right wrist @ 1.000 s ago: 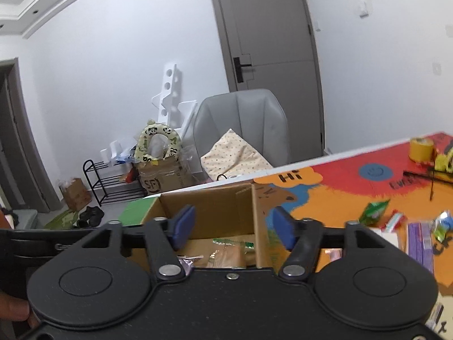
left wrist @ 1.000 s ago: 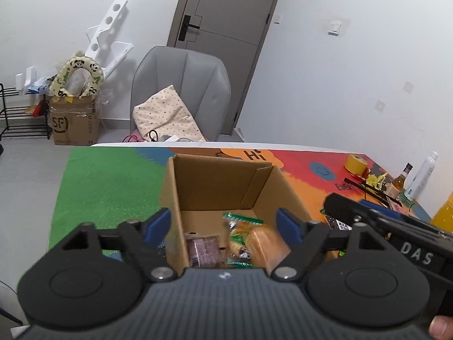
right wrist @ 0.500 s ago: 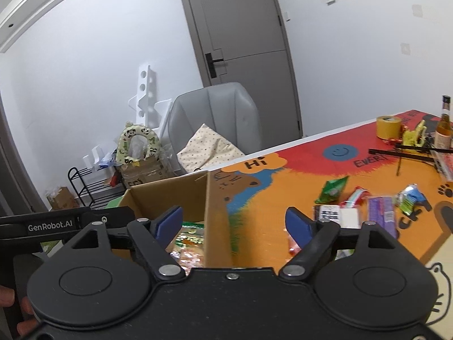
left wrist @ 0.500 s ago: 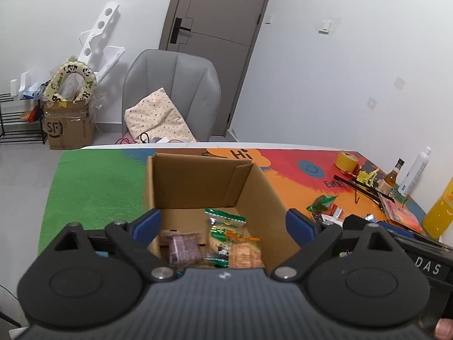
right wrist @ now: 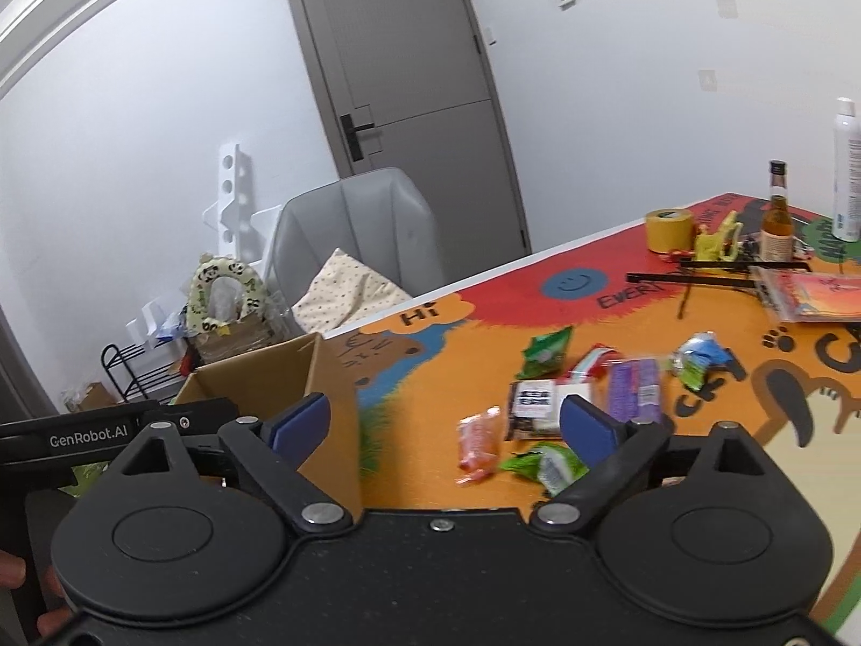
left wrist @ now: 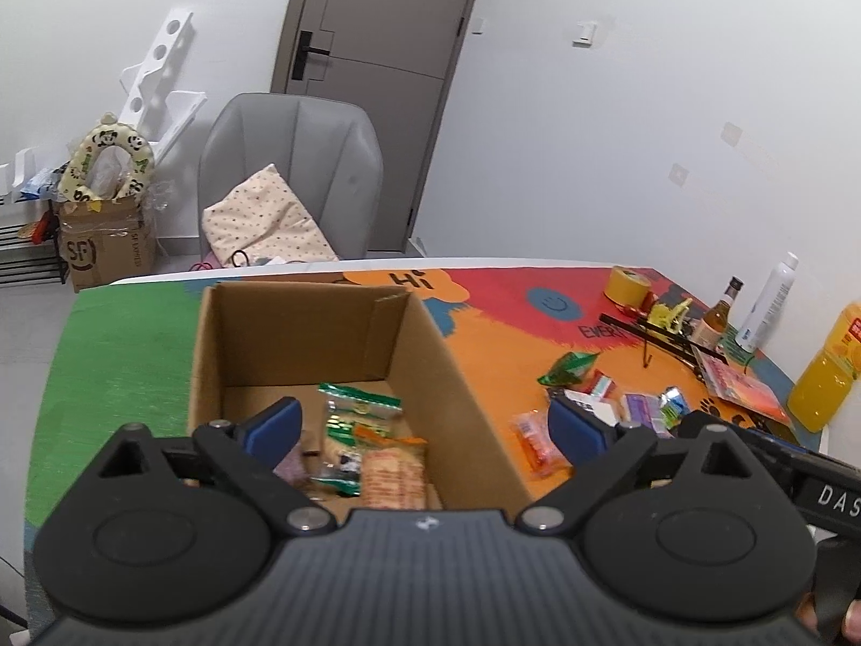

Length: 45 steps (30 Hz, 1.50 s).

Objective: Organize snacks
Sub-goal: 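Move both tools back over the snack pile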

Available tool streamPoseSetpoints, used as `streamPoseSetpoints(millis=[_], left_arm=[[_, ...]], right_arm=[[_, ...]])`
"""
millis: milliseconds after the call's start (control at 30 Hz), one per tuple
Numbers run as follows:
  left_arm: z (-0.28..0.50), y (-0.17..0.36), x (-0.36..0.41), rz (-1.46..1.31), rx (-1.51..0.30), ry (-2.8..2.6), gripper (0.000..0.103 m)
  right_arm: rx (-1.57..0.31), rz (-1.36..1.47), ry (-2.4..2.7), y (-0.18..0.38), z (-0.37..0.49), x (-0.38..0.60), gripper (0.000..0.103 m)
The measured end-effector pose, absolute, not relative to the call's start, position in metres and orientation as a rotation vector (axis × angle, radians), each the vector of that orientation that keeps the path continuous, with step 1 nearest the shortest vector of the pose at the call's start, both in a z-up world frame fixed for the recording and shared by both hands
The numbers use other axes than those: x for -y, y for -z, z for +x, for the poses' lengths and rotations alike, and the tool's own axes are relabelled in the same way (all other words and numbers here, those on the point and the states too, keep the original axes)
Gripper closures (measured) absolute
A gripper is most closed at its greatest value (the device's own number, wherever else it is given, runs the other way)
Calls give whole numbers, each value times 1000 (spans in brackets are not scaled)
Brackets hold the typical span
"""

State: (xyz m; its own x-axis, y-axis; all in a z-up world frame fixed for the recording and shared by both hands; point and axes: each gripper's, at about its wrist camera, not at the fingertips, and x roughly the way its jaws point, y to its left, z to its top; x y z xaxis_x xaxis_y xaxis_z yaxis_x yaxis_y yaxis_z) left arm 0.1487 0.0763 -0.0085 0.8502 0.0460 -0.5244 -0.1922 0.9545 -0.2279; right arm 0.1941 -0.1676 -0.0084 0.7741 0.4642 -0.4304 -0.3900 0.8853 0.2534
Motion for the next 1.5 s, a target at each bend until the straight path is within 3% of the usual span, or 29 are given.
streamPoseSetpoints(millis=[133,933,1233,1500], left_arm=[[150,9,-65,-268,-543,-105,6],[164,21,2,-255,-587,68,7],[179,29,23,-221,-607,105,14],[194,45,38,-204,-657,129,34]], right_arm=[[-500,156,-447,8,192,179,0],[-531,152,-334,27,180,248,1],[-603,160,-306,50,191,257,20],[-650,188,-308,69,202,262,30]])
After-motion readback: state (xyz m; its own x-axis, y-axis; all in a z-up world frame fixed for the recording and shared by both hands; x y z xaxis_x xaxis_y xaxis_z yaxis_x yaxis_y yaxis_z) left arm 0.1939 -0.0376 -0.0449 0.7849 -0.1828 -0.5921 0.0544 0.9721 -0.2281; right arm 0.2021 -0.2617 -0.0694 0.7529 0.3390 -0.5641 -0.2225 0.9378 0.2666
